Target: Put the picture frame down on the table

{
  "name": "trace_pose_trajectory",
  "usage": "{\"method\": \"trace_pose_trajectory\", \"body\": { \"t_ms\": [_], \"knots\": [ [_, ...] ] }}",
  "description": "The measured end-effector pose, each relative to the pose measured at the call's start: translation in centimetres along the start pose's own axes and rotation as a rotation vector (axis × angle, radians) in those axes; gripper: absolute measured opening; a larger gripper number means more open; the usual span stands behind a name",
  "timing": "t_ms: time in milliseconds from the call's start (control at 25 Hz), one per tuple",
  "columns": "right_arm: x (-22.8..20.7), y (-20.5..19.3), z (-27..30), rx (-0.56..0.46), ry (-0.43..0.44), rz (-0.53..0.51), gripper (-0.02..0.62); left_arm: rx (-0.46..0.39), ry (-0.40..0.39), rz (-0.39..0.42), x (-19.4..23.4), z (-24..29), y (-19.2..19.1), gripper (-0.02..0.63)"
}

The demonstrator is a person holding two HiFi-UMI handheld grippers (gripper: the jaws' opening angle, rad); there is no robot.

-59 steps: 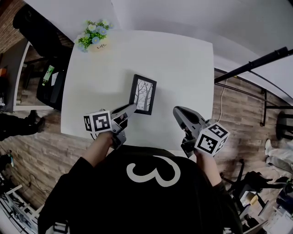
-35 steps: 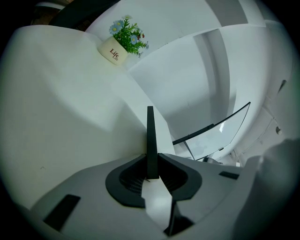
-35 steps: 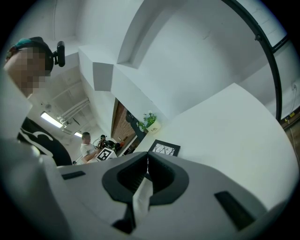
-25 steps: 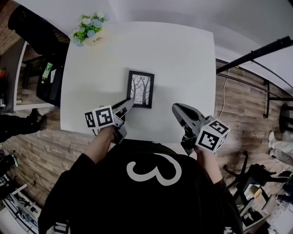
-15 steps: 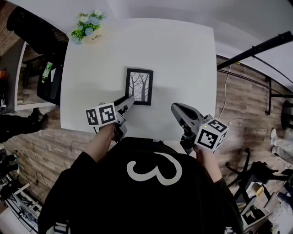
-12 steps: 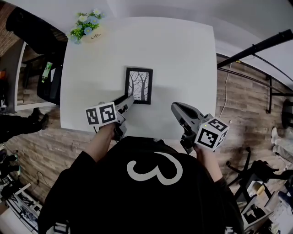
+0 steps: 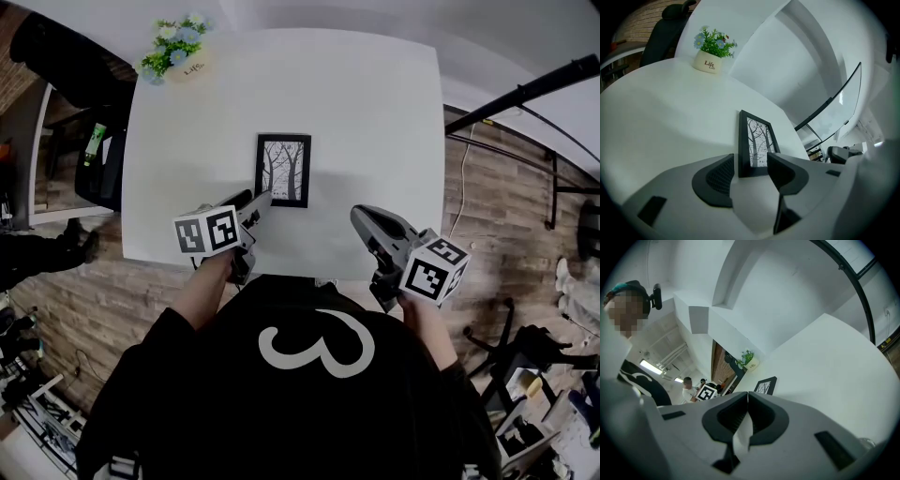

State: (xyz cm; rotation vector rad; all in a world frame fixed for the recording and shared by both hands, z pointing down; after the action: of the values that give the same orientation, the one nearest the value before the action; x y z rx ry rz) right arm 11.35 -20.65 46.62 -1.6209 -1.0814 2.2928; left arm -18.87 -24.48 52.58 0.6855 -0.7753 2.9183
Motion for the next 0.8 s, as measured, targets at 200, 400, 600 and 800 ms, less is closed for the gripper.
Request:
{"method": "trace_pose_trajectory", "body": {
  "t_ms": [200,400,600,800],
  "knots": [
    [0.4,-0.3,-0.6,0.013,0.002,-0.007,0.023,-0.025,-0.020,-0.027,-0.1,-1.3,-0.2,0.210],
    [0.8,-0.5,-0.7,0.034,0.018,-0.032,0.023,-0.078,-0.081,-0.088,-0.6,-3.5,-0.3,0.210],
    [2.5,-0.5,-1.4,0.059,0.054,-0.089,0.023,-0.145,-0.221,-0.114,-3.1,-6.5,-1.3,0.137],
    [4.8,-0.6,-2.6,0.028,0.130,-0.085,0.023,-0.193,-0.322,-0.084,-5.8,-9.6,-2.6,0.113]
  ]
}}
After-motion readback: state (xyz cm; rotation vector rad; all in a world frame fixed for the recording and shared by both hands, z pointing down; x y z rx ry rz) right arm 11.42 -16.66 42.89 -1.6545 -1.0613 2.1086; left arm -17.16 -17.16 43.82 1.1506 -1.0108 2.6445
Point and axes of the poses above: the fingertips, and each gripper's own axes: z forward along the fingers, x to its left, y out of its top, the point moved 9 cm from there along -z, backward along the fingers, and after that the axes turned 9 degrees about y, right-handed, at the moved point
